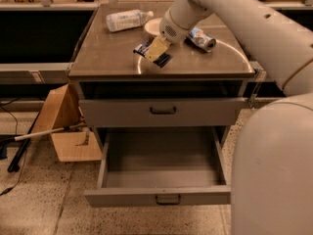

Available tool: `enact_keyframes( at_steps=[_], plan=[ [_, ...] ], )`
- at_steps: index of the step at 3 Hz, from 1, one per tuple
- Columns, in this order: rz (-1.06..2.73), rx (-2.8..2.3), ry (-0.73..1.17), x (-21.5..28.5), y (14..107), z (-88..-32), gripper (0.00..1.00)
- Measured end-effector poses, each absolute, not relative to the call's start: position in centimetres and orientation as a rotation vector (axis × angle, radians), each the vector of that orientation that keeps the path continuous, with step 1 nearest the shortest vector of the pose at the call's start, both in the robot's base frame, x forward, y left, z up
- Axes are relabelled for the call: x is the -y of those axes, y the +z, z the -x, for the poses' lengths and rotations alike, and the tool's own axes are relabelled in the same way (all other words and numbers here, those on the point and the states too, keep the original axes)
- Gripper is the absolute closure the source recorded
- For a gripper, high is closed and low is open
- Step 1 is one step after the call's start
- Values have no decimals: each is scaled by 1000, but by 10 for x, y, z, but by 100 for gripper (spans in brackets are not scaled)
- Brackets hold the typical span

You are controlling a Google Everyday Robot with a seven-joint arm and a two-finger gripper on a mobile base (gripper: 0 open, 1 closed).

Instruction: Place rxbar blueberry into middle drawer

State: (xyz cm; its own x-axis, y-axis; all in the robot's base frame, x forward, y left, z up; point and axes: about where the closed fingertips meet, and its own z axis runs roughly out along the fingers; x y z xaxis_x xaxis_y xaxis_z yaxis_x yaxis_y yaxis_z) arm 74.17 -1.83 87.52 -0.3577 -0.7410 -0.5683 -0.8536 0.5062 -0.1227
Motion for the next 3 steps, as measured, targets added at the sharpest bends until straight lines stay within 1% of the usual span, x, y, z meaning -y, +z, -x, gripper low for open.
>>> enact_keyframes(
  at_steps=[1, 3],
  plan=[
    [1425, -2046, 317, 27, 889, -722, 100],
    [1607, -1773, 371, 43, 869, -687, 100]
  ],
)
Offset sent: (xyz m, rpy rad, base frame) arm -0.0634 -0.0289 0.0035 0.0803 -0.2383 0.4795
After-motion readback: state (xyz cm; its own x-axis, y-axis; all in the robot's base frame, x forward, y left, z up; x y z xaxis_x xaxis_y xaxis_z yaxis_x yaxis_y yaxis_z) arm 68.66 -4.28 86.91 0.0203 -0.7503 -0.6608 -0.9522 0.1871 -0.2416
